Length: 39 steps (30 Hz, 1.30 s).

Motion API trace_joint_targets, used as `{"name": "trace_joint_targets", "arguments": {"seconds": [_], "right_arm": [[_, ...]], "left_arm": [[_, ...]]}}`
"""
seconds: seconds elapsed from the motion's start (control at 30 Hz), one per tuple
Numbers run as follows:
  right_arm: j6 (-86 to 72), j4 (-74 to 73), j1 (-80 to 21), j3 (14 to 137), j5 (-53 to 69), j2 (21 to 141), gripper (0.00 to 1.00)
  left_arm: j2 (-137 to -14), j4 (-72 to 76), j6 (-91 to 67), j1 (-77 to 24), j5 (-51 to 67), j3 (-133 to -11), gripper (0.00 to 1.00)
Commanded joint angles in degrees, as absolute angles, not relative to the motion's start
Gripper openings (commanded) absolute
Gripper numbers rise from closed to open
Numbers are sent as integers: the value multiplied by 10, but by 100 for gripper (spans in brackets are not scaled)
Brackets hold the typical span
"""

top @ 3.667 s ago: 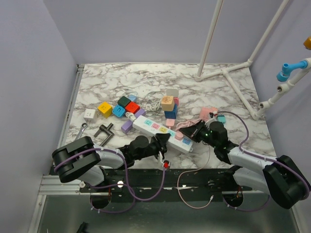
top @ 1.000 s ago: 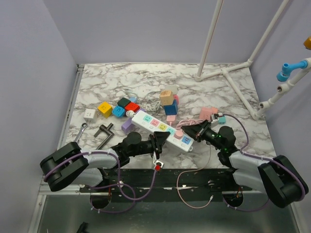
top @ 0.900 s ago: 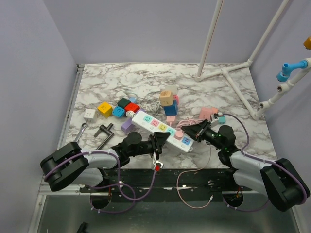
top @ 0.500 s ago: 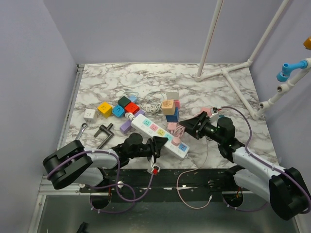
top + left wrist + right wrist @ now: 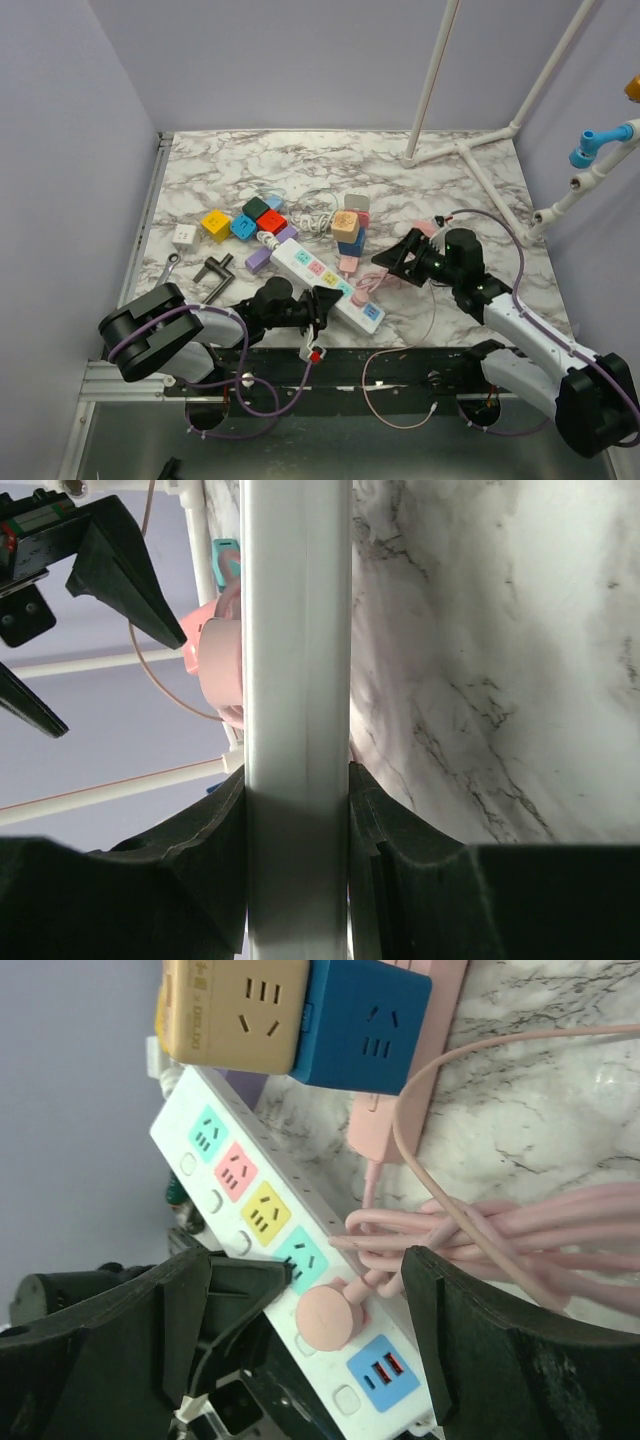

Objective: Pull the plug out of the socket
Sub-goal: Remove the plug from the socket.

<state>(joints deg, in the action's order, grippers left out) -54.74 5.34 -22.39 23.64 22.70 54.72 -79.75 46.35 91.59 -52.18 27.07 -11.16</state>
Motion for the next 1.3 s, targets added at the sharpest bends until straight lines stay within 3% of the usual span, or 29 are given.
{"name": "trace_joint_targets", "arguments": {"seconds": [0.0,0.23,0.5,0.83,1.27], "right_arm": [[-440,-80,-225,268,234,530,84],[-387,-153,-240,324,261,536,85],[-379,-218,-359,390,180,617,85],[-408,-213,-402,430,131,719,84],[-429,-194,-435,466,103,792,65]], "left_arm": [[-790,539,934,-512,305,-114,0],[-789,524,934,-512,300,-121,0],[-787,481,924,-513,278,-140,0],[-788,473,935,-513,278,-148,0],[-793,468,939,-512,273,-160,0]]}}
